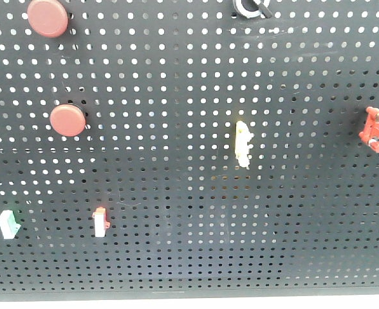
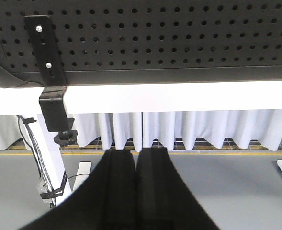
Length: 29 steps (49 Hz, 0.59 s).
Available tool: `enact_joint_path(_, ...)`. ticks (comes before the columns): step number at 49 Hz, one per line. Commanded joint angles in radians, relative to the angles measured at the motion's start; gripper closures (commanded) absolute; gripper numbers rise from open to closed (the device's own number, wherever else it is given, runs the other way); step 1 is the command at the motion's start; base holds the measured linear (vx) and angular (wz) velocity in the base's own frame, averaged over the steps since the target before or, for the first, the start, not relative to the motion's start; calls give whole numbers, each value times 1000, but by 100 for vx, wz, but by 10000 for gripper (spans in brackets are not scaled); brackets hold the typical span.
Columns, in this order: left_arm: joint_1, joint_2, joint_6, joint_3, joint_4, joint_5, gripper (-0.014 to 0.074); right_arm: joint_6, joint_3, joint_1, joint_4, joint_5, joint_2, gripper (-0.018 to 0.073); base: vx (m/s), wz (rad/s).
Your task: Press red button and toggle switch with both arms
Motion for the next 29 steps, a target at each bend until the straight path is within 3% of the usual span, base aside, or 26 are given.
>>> enact_joint_path(1,2,5,-6,18,-9,-76,594,46,104,-45,5,-67,-93,563,0,0)
enact_joint_path(12,2,4,-6,18,-9,-76,594,286,351,-1,-154,-26,-203,563,0,0)
enact_joint_path(13,2,4,-6,18,-9,-76,594,301,349,8,-175,47,-203,563,0,0)
enact_joint_path(18,2,4,-6,18,-9,-76,594,300,346,18,-228,138,-210,563,0,0)
enact_joint_path(29,2,4,-6,18,-9,-76,594,308,346,17,-207,211,-208,563,0,0)
